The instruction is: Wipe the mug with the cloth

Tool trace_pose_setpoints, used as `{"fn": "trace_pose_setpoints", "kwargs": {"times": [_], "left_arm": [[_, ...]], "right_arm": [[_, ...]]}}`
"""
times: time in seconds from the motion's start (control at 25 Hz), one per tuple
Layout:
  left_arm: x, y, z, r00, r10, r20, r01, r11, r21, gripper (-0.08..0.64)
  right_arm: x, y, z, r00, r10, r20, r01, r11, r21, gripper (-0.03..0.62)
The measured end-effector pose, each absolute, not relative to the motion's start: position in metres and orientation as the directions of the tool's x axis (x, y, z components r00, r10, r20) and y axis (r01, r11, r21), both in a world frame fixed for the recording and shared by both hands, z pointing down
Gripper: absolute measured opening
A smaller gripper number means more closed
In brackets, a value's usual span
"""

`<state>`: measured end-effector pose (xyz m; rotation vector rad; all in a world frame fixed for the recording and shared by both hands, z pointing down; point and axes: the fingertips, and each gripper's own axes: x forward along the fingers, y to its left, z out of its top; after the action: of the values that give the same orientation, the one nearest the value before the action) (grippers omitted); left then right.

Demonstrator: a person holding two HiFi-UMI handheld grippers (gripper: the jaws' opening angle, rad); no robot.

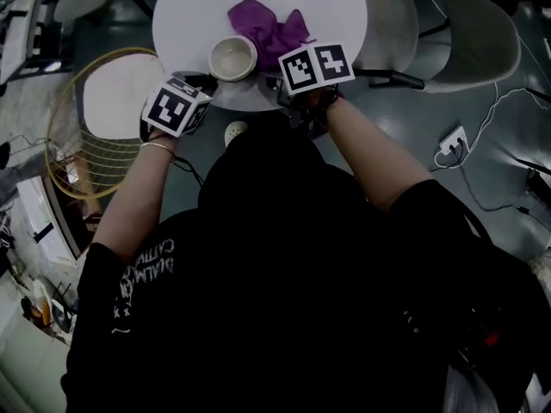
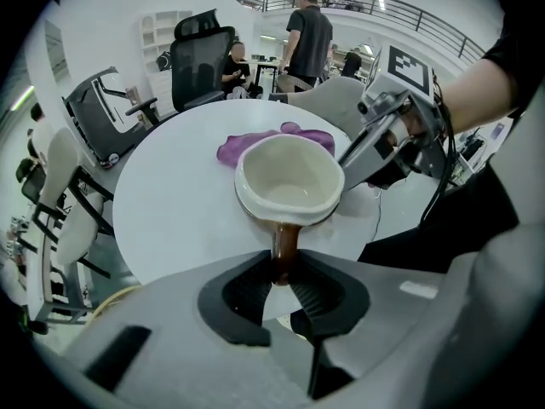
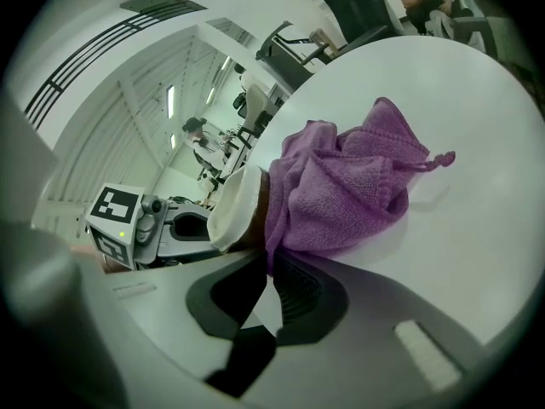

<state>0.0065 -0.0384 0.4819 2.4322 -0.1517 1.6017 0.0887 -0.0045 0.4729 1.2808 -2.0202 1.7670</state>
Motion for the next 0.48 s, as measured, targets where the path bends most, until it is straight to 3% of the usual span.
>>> {"fn": "trace_pose_setpoints", "kwargs": {"times": [0.48], "left_arm": [[-0.002, -0.038, 0.485, 0.418, 0.119, 0.901, -0.197, -0.956, 0.217, 0.066]], "right_arm": [[0.068, -0.007, 0.471, -0.501, -0.622, 0.602, -0.583, -0.272, -0.766, 0.032]]}}
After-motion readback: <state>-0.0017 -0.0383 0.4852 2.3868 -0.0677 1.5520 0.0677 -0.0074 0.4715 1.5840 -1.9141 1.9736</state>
